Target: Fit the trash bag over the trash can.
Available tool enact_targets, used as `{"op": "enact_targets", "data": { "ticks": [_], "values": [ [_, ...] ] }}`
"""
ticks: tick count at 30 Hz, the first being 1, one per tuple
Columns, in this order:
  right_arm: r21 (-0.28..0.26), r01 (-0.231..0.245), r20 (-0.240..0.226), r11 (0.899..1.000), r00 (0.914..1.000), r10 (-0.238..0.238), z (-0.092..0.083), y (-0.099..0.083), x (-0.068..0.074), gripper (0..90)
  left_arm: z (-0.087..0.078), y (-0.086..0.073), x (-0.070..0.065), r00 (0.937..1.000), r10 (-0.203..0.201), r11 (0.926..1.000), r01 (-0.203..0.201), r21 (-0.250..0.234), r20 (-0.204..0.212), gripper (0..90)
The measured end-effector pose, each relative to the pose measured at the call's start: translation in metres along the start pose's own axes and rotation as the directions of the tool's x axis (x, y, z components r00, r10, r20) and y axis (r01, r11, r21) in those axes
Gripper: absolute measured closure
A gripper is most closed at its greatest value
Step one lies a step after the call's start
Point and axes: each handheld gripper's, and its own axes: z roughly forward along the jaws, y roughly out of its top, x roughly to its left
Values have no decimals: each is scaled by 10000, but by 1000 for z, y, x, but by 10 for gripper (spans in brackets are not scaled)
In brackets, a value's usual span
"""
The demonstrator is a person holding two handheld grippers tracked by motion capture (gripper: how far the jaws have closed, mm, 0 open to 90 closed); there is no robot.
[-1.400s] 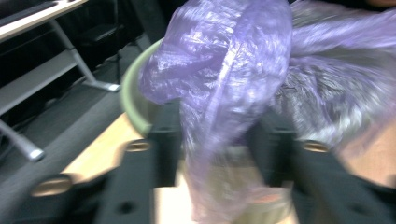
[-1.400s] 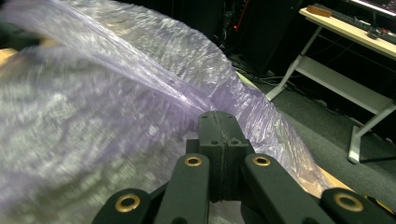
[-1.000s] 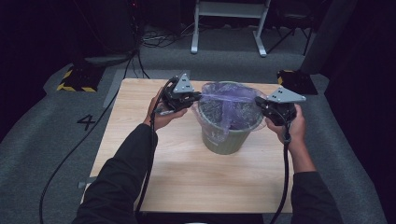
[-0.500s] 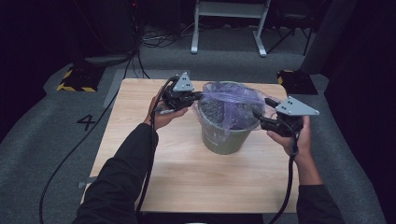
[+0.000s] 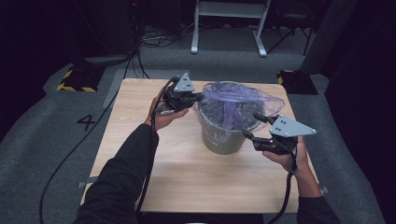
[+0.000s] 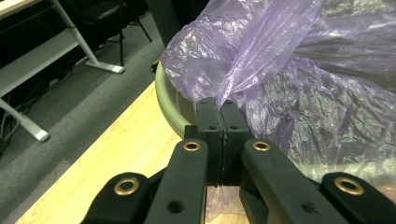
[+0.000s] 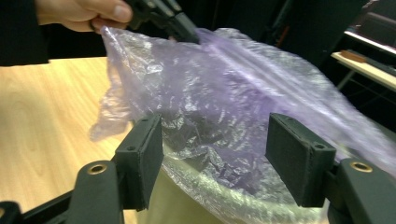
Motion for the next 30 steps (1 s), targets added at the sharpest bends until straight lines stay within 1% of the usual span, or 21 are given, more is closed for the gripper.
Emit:
{"op": "enact_targets", "data": {
  "ticks": [1, 2, 3, 4, 6, 8, 9, 10, 11, 12, 14, 15, 18, 19, 20, 21, 23, 25, 28, 30],
  "values": [
    [-68, 41, -98, 10000, 9999, -42, 1, 0, 2, 345, 0, 0, 0, 10000, -21, 10000, 21, -13, 25, 893],
    [-198, 79, -356, 9998, 9993, -86, 1, 1, 4, 344, 0, 0, 0, 10000, -24, 10000, 24, -4, 42, 893],
    [-188, 133, -385, 9997, 9992, -141, 2, 1, 7, 344, 0, 0, 0, 10000, 0, 10000, 0, 17, 23, 894],
    [-82, 200, -282, 9998, 9994, -202, 4, 2, 9, 338, 0, 0, -1, 10000, -2, 10000, 2, 16, 20, 894],
    [47, 319, -286, 9995, 9991, -318, 8, 3, 11, 338, 0, -1, -1, 10000, -28, 10000, 28, 9, 55, 893],
    [224, 202, 106, 9995, 9997, -204, 14, 3, 10, 381, 1, -2, -2, 10000, -6, 10000, 6, 12, 61, 893],
    [242, 67, 222, 9997, 9997, -73, 16, 2, 8, 423, 1, -2, -2, 10000, -41, 10000, 41, 7, 81, 894],
    [283, -4, 368, 9996, 9993, -7, 18, 2, 7, 497, 1, -2, -1, 9999, -44, 10000, 44, 7, 112, 894],
    [380, 22, 564, 9993, 9984, -43, 20, 1, 7, 628, 1, -2, -1, 9999, -61, 10000, 61, -4, 96, 893],
    [450, 83, 644, 9990, 9979, -112, 21, 0, 7, 710, 1, -2, -1, 9999, -90, 10000, 90, -30, 101, 893],
    [416, 43, 594, 9991, 9982, -67, 21, -2, 6, 867, 1, -3, 0, 9999, -139, 9999, 139, -48, 89, 894],
    [403, 17, 587, 9992, 9983, -41, 19, -4, 6, 899, 1, -4, 1, 9998, -174, 9998, 175, -41, 71, 894],
    [367, -84, 340, 9993, 9994, 72, 9, -10, 8, 900, 0, -7, 3, 9996, -272, 9996, 272, -11, 18, 894],
    [238, -84, 400, 9997, 9992, 75, 4, -13, 9, 900, 0, -7, 4, 9996, -283, 9996, 283, 15, 1, 894],
    [218, -137, 251, 9997, 9996, 131, -1, -15, 10, 900, 0, -8, 4, 9994, -343, 9994, 343, 10, -4, 894],
    [295, -80, 169, 9995, 9998, 75, -5, -18, 12, 900, -1, -9, 5, 9993, -361, 9993, 361, -7, 32, 894],
    [285, 38, 117, 9996, 9999, -41, -13, -23, 15, 900, -1, -10, 5, 9992, -406, 9992, 406, 36, -2, 895],
    [227, -82, -127, 9997, 9999, 85, -20, -28, 17, 900, 0, -11, 6, 9989, -460, 9989, 460, 51, 4, 895],
    [582, -80, -412, 9983, 9991, 104, -22, -41, 21, 900, 1, -11, 7, 9989, -466, 9989, 466, 106, -63, 895],
    [985, -79, -429, 9951, 9990, 121, -17, -52, 21, 900, 4, -12, 9, 9987, -490, 9986, 492, 203, -105, 895]
  ]
}}
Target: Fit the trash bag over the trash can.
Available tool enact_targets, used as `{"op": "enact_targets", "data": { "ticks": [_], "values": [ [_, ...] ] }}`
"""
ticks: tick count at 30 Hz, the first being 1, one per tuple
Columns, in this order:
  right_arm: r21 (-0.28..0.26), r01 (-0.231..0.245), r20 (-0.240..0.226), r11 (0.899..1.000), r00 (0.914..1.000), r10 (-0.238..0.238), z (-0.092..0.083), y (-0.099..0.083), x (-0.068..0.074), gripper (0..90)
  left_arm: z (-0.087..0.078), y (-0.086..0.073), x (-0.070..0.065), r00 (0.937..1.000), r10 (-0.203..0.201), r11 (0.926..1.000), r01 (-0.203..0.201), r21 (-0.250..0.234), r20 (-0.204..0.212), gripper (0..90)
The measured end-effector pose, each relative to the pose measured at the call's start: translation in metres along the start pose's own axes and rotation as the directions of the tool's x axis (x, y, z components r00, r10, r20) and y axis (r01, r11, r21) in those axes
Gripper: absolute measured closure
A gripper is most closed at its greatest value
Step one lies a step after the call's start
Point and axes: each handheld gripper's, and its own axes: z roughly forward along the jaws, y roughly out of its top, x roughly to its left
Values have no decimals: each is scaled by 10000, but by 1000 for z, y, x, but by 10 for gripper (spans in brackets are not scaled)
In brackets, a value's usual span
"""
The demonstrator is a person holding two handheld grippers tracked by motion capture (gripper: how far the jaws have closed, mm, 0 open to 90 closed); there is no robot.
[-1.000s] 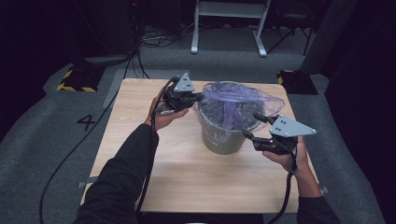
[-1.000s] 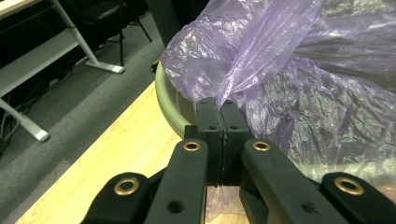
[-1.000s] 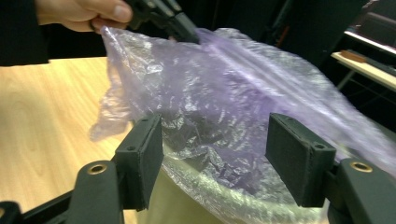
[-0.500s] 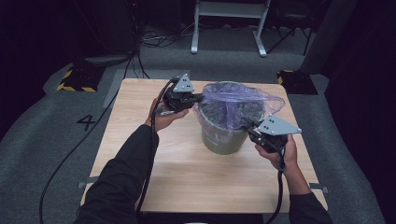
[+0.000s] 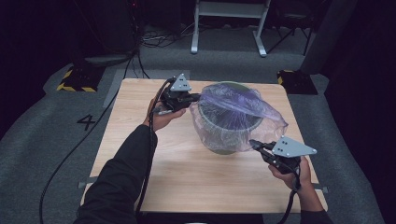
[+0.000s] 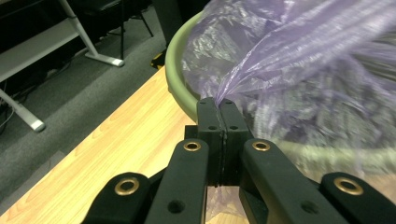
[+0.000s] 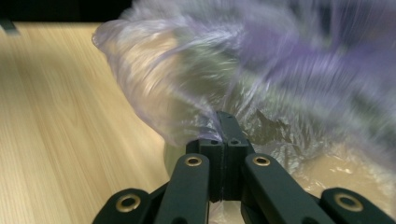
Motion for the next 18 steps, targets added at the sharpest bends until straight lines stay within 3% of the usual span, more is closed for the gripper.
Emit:
{"op": "enact_targets", "data": {
  "ticks": [4, 8, 9, 11, 12, 16, 18],
  "values": [
    [304, -224, -54, 9993, 9997, 226, 11, -18, -8, 900, 6, -3, 6, 9998, -170, 9996, 173, 204, -143, 896],
    [511, -761, 113, 9958, 9971, 757, 20, -34, -22, 900, 10, -7, 12, 9989, -388, 9988, 395, 295, -256, 896],
    [553, -890, 216, 9945, 9959, 879, 21, -37, -25, 872, 11, -8, 13, 9986, -455, 9985, 463, 309, -255, 896],
    [542, -978, 399, 9937, 9946, 957, 21, -39, -27, 630, 11, -9, 14, 9983, -505, 9983, 513, 284, -289, 896],
    [407, -991, 509, 9942, 9940, 970, 18, -39, -27, 573, 11, -10, 14, 9983, -511, 9983, 519, 260, -283, 896],
    [-329, -517, 726, 9981, 9959, 540, -1, -34, -19, 476, 8, -10, 14, 9979, -544, 9983, 552, 200, -355, 895],
    [-646, -183, 749, 9977, 9969, 231, -13, -31, -14, 470, 7, -11, 14, 9980, -499, 9985, 508, 210, -399, 896]
  ]
}}
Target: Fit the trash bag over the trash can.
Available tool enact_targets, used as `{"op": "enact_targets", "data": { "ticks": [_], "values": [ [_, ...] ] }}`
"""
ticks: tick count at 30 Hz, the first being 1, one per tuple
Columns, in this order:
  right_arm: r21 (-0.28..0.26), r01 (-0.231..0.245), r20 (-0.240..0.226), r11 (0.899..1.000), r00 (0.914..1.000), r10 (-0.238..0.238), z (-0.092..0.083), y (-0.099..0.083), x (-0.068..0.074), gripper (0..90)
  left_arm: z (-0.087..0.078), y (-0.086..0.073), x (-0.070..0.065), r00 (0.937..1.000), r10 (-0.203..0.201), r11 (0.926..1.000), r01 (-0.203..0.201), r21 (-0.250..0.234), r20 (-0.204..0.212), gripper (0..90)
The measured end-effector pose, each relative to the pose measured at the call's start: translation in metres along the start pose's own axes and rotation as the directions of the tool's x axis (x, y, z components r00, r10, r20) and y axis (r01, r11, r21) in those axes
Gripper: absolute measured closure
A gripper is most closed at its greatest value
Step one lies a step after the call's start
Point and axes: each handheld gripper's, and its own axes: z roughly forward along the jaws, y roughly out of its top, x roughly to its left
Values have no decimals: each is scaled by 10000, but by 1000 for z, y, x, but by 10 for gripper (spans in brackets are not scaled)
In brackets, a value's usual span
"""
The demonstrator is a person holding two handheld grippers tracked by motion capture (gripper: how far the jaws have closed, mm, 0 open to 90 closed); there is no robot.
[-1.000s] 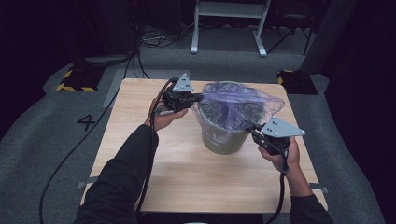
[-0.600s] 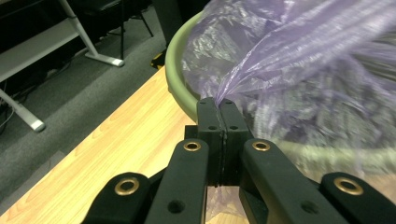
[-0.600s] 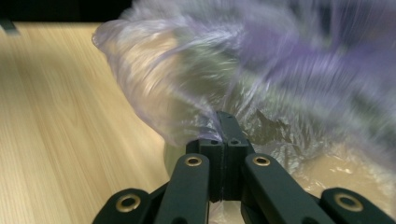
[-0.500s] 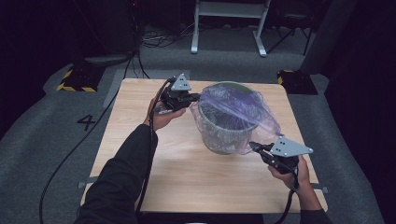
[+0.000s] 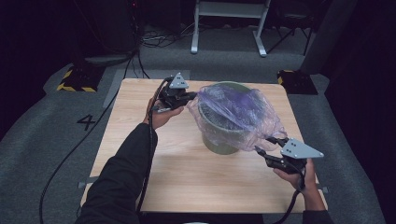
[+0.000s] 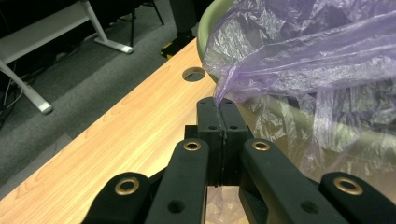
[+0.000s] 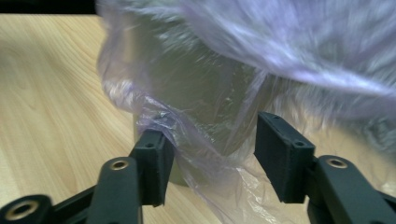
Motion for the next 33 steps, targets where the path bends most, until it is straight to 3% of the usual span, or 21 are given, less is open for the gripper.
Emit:
{"op": "enact_targets", "data": {
  "ticks": [6, 8, 12, 14, 15, 18, 22, 24, 27, 30, 33],
  "values": [
    [-1105, 782, 133, 9908, 9969, -772, -34, 13, 11, 415, -2, -1, 1, 10000, -33, 10000, 32, -65, -94, 896],
    [-1348, 802, 501, 9876, 9960, -741, -41, 18, 10, 388, -2, 0, 1, 9999, 31, 10000, -32, -44, -143, 896],
    [-1879, 737, 514, 9794, 9966, -651, -51, 23, 2, 347, -1, 0, 0, 9997, 113, 9999, -113, -24, -200, 896],
    [-2122, 648, -102, 9751, 9976, -685, -56, 24, -2, 314, -1, 0, 1, 9997, 106, 9999, -105, 30, -212, 896],
    [-1998, 694, -429, 9774, 9959, -795, -57, 24, -3, 293, -1, 0, 1, 9997, 88, 10000, -87, 32, -222, 896],
    [-1708, 1112, -718, 9790, 9896, -1249, -61, 24, 1, 291, -2, -1, 2, 9995, 71, 10000, -70, 31, -297, 896],
    [-1426, 1244, -428, 9819, 9904, -1317, -64, 23, 0, 280, -5, -2, 5, 9994, -29, 10000, 28, -33, -342, 896],
    [-1459, 1061, -409, 9836, 9927, -1132, -65, 22, -4, 273, -6, -3, 6, 9996, -31, 10000, 30, -40, -295, 896],
    [-1540, 666, -68, 9858, 9976, -684, -65, 23, -11, 280, -6, -4, 6, 9997, 10, 10000, -11, -76, -227, 896],
    [-1285, 647, 666, 9896, 9962, -565, -58, 30, -19, 279, -5, -4, 5, 9999, 82, 9998, -84, -157, -129, 896],
    [-491, 1123, 1383, 9925, 9848, -1046, -43, 41, -30, 270, -3, -4, 4, 9998, 147, 9998, -149, -123, -128, 896]
  ]
}}
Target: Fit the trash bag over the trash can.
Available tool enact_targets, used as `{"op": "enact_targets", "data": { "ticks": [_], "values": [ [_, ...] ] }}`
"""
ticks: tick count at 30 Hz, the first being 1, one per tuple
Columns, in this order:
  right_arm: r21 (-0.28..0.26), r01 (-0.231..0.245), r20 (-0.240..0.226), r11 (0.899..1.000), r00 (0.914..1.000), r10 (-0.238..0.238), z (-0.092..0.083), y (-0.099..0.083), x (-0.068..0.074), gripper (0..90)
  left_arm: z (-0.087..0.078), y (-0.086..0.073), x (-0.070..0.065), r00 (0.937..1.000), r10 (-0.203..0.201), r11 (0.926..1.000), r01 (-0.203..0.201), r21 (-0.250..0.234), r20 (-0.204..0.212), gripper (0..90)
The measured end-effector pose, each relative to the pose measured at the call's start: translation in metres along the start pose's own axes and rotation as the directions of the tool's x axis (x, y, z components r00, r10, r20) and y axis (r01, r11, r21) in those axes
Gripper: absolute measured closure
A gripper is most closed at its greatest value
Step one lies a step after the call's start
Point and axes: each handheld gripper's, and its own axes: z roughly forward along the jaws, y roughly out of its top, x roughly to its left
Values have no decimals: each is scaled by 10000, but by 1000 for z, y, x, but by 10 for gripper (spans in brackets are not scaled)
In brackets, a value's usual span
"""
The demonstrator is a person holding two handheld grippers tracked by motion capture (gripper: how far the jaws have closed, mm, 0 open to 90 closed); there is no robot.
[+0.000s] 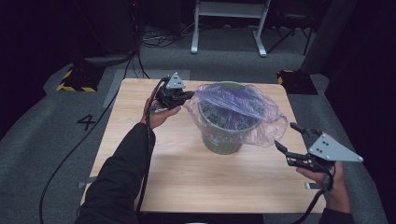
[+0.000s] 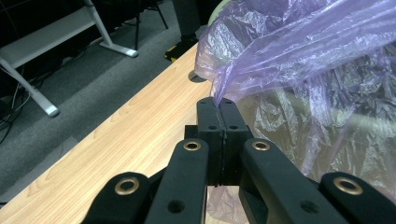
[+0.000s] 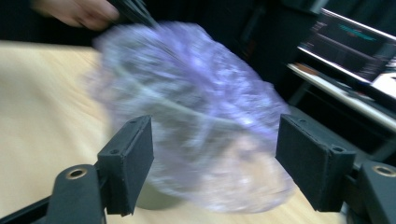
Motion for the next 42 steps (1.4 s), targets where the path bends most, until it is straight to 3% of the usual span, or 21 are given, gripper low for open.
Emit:
{"op": "enact_targets", "data": {
  "ticks": [4, 8, 10, 13, 15, 19, 21, 25, 30, 34, 39, 42],
  "values": [
    [687, 149, 210, 9975, 9996, -164, 26, 5, -21, 279, 2, 0, 1, 10000, 53, 10000, -53, -4, -36, 895],
    [1294, 270, -36, 9912, 9996, -268, 51, 5, -35, 336, 6, -2, 3, 10000, 29, 10000, -29, 60, -16, 894],
    [1499, 621, -249, 9868, 9979, -590, 60, 7, -36, 389, 8, -2, 3, 10000, -8, 10000, 8, 67, -48, 894],
    [1604, 1229, -425, 9794, 9922, -1176, 71, 10, -36, 566, 11, -2, 4, 9999, 62, 9998, -60, 188, -100, 894],
    [1630, 1280, -550, 9783, 9912, -1205, 76, 10, -38, 714, 12, -3, 5, 9999, 49, 9998, -47, 176, -112, 892],
    [1625, 669, -566, 9844, 9967, -583, 84, 8, -48, 869, 17, -4, 7, 9999, 44, 9994, -41, 331, -91, 892],
    [1632, 349, -479, 9860, 9985, -274, 89, 6, -52, 888, 22, -5, 8, 10000, -8, 9992, 10, 400, -57, 892],
    [1601, -952, -199, 9825, 9948, 996, 101, 1, -65, 899, 32, -7, 10, 9999, -107, 9981, 107, 610, -9, 891],
    [1712, -2106, 214, 9625, 9774, 2101, 120, -5, -75, 900, 44, -8, 11, 9999, -159, 9955, 154, 934, 38, 887],
    [2024, -2787, 552, 9388, 9604, 2732, 133, -11, -82, 900, 53, -10, 12, 9995, -300, 9923, 290, 1206, 68, 888],
    [2556, -3252, 773, 9104, 9456, 3160, 149, -22, -84, 900, 65, -14, 10, 9990, -393, 9863, 356, 1613, 197, 890],
    [2646, -3674, 760, 8916, 9296, 3605, 156, -29, -85, 900, 73, -17, 8, 9979, -560, 9814, 491, 1855, 321, 890]
  ]
}}
